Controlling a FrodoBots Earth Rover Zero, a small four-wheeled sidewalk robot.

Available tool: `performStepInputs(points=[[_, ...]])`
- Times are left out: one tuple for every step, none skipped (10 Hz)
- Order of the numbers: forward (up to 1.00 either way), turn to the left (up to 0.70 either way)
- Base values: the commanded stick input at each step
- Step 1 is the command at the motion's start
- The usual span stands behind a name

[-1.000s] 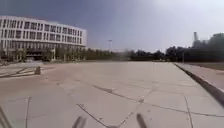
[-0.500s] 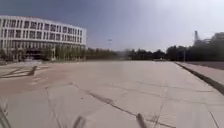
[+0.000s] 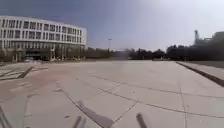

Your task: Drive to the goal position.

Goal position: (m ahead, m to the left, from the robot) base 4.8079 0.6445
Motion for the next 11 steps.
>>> performStepInputs(points=[[1.0, -0.4], [1.0, -0.4], [1.0, -0.39], [1.0, -0.36], [1.0, -0.1], [1.0, 0.0], [1.0, 0.0], [1.0, 0.0], [1.0, 0.0], [1.0, 0.0], [1.0, 0.0]])
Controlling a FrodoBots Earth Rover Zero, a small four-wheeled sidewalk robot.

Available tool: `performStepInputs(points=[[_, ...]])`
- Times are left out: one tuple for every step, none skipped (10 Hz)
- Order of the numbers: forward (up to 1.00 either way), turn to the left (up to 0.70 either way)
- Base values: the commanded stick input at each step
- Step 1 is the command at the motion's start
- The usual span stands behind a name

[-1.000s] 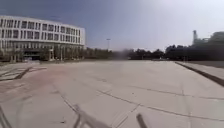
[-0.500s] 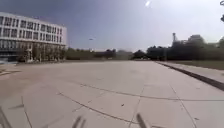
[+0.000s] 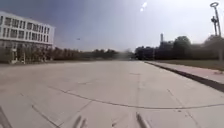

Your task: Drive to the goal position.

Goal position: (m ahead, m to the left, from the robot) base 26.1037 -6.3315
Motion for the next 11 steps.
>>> performStepInputs(points=[[1.0, -0.11], [1.0, -0.23], [1.0, -0.36], [1.0, -0.02], [1.0, 0.0], [1.0, 0.0], [1.0, 0.0], [1.0, 0.0], [1.0, 0.0], [1.0, 0.0], [1.0, 0.0]])
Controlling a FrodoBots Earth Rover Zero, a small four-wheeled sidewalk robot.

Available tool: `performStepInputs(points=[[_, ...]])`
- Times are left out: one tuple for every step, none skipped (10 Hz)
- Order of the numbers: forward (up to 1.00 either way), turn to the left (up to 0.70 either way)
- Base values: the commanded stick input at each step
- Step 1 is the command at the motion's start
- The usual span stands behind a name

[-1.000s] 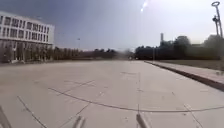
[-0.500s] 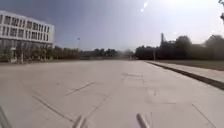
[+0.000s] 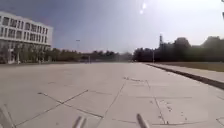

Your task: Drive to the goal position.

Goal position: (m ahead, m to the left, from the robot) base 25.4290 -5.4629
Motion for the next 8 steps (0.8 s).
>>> performStepInputs(points=[[1.0, 0.0], [1.0, 0.0], [1.0, -0.15], [1.0, -0.4], [1.0, -0.4], [1.0, -0.4], [1.0, -0.4], [1.0, -0.34]])
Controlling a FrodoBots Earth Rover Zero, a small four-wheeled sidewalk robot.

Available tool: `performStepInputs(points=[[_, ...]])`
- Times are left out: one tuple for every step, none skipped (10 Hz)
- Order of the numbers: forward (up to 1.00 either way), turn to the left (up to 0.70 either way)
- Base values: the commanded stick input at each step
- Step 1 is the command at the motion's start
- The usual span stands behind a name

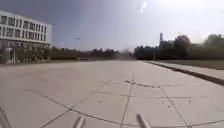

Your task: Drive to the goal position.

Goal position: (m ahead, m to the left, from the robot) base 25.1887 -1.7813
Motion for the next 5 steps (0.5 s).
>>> performStepInputs(points=[[1.0, 0.0], [1.0, 0.0], [1.0, 0.0], [1.0, 0.0], [1.0, 0.0]])
